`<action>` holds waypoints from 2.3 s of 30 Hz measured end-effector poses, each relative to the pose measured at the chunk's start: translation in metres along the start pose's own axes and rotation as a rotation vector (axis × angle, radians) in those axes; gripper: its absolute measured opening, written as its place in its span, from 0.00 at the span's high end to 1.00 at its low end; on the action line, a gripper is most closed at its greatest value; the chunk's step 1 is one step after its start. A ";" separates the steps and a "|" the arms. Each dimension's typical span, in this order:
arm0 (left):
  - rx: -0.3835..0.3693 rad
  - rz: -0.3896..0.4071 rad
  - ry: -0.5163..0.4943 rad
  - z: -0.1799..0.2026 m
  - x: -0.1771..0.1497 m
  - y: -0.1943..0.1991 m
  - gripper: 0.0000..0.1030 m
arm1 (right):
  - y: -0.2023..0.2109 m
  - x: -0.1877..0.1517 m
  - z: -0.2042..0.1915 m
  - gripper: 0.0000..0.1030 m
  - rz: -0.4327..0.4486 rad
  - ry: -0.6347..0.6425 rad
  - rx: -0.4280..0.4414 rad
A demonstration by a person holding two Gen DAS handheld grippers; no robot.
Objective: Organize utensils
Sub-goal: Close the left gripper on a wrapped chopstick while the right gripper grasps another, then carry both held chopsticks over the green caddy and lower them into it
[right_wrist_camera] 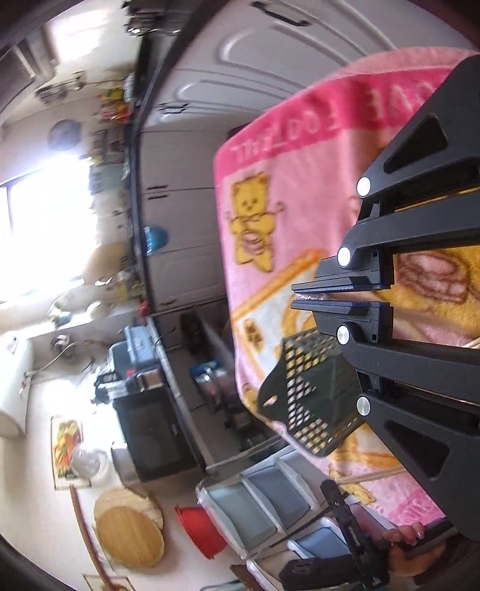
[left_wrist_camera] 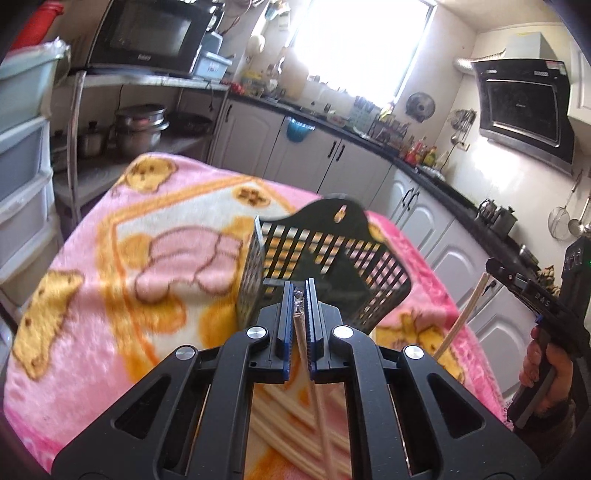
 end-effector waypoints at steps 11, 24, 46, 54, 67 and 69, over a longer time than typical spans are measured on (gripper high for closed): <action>-0.066 0.087 -0.062 0.029 0.038 0.018 0.97 | 0.026 0.028 -0.037 0.97 0.085 0.080 0.069; -0.136 0.218 -0.095 0.057 0.099 0.042 0.97 | 0.037 0.069 -0.082 0.97 0.176 0.125 0.175; -0.034 0.278 -0.066 0.036 0.143 0.003 0.97 | -0.028 0.102 -0.090 0.96 0.172 0.135 0.112; -0.027 0.221 -0.034 0.019 0.123 -0.020 0.97 | -0.050 0.083 -0.074 0.96 0.120 0.086 0.091; -0.004 0.157 -0.001 0.004 0.095 -0.035 0.91 | -0.061 0.062 -0.063 0.82 0.065 0.067 0.068; 0.007 0.158 0.001 0.003 0.092 -0.033 0.80 | -0.059 0.059 -0.060 0.78 0.069 0.072 0.058</action>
Point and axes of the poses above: each gripper's, at about its wrist camera, not at the fingertips, and y roughly against the way its jaws point, z to its right, x to its top, the point moved 3 cm from there along -y, roughly the way its jaws point, and after that the axes turned 2 degrees about z, right-handed, at the moved point
